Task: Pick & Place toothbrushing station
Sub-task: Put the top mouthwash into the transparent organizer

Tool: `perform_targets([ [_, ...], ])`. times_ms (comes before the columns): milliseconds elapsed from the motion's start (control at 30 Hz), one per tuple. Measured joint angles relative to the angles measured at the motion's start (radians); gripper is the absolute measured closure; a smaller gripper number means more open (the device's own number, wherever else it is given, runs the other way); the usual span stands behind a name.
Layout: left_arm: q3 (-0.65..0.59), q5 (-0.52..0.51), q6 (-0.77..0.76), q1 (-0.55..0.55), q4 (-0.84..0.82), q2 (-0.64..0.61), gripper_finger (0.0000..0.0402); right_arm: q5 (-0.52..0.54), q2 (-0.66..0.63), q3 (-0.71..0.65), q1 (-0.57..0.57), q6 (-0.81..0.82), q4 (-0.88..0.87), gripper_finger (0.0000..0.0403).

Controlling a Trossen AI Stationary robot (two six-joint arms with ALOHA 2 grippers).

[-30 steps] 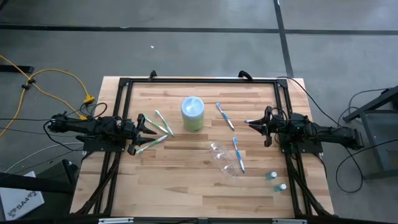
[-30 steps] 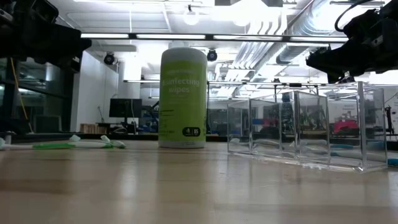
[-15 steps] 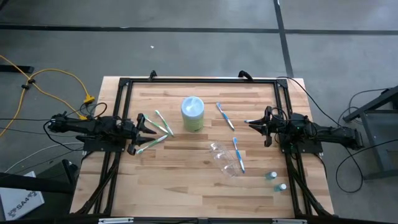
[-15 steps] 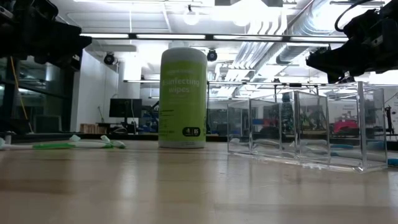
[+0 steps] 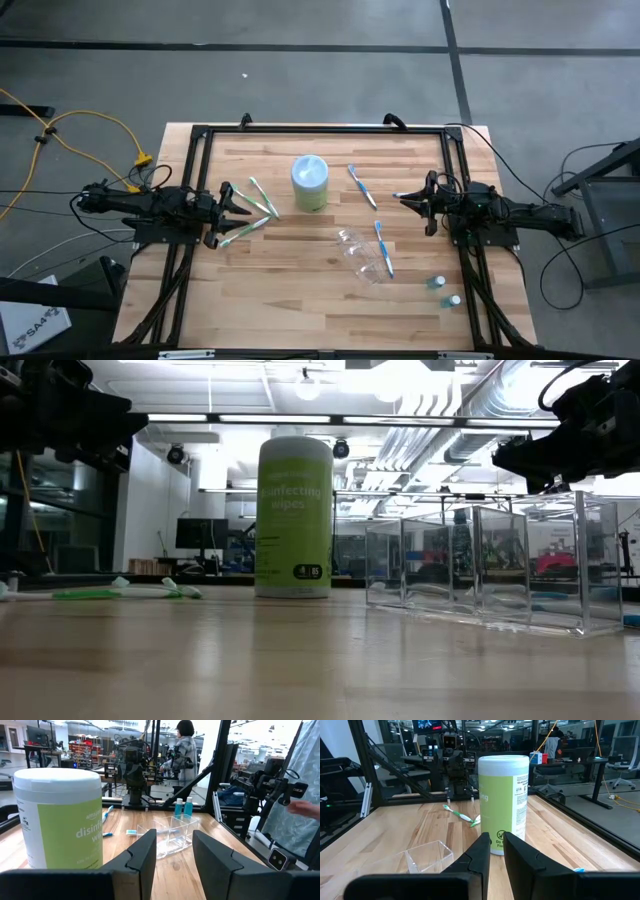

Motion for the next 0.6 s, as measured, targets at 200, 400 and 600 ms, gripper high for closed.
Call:
perform_targets([
  [200, 0.0, 0.0, 0.0, 0.0, -0.001, 0.0, 0.0277, 0.0, 0.0, 0.0, 0.0, -0.011, 0.0, 0.0357],
  [400, 0.0, 0.0, 0.0, 0.0, -0.001, 0.0, 0.0277, 0.0, 0.0, 0.0, 0.0, -0.02, 0.0, 0.0357],
  [600, 0.0, 0.0, 0.0, 0.0, -0.001, 0.0, 0.0277, 0.002, 0.0, 0.0, 0.0, -0.021, 0.022, 0.0357],
])
